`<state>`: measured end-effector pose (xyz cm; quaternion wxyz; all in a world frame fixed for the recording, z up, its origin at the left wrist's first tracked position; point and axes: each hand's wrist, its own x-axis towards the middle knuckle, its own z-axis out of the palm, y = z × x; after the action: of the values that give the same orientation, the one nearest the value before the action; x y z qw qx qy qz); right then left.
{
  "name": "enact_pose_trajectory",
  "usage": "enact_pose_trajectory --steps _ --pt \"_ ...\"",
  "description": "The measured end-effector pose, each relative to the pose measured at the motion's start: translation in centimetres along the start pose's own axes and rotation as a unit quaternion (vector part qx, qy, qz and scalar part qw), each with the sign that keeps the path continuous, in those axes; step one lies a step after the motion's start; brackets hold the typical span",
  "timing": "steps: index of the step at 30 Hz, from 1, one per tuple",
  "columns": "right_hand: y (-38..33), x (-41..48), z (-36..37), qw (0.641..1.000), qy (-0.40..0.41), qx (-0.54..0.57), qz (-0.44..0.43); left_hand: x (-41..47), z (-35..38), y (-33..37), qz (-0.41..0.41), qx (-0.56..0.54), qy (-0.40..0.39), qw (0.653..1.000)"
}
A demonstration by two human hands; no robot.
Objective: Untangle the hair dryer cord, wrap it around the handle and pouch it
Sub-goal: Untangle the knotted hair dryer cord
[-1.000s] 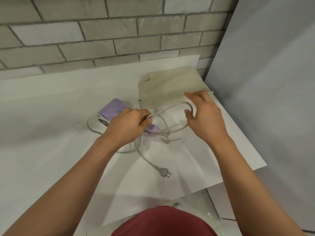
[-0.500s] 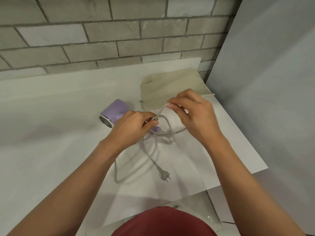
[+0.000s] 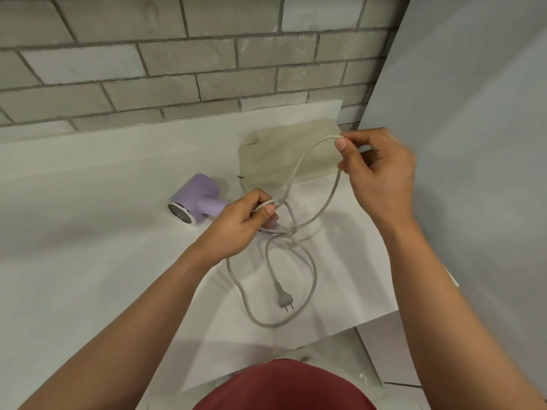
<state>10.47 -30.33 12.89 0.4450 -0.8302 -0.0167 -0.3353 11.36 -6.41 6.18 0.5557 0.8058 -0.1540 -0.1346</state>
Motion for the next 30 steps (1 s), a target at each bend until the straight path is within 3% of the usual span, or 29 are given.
enact_pose_trajectory --steps 3,5,8,11,14,18,22,26,30 --pt "1.4 0.1 -0.8 0.989 -0.046 -0.115 0.077 0.0 0.1 -0.1 -0.002 -0.014 0.006 1.000" --pt "1.5 -0.6 -0.8 0.970 -0.086 -0.215 0.074 0.0 0.2 -0.1 -0.007 -0.012 0.022 1.000" --pt "-0.1 -2.1 0.3 0.965 -0.149 -0.206 -0.063 0.1 0.5 0.1 -0.011 -0.006 0.040 0.999" --pt "-1.0 -3.4 2.0 0.916 -0.266 -0.211 -0.215 0.2 0.5 0.3 -0.015 -0.035 0.037 0.999" --pt "-0.7 -4.1 3.5 0.885 -0.322 -0.257 -0.216 0.2 0.1 0.3 -0.010 -0.053 0.032 0.998" --pt "0.4 -3.7 3.4 0.911 -0.278 -0.236 -0.193 -0.1 -0.3 -0.2 -0.014 -0.060 0.035 0.997" --pt "1.1 -2.4 2.6 0.977 -0.127 -0.124 -0.121 -0.5 -0.9 -0.6 -0.003 -0.038 0.050 0.998" --pt "1.0 -1.1 2.3 0.997 -0.018 -0.051 -0.059 -0.8 -1.0 -0.1 -0.003 -0.036 0.038 0.999" --pt "1.4 -0.7 1.9 0.995 -0.042 -0.089 -0.007 -0.5 -1.0 0.1 -0.002 -0.060 0.036 0.998"
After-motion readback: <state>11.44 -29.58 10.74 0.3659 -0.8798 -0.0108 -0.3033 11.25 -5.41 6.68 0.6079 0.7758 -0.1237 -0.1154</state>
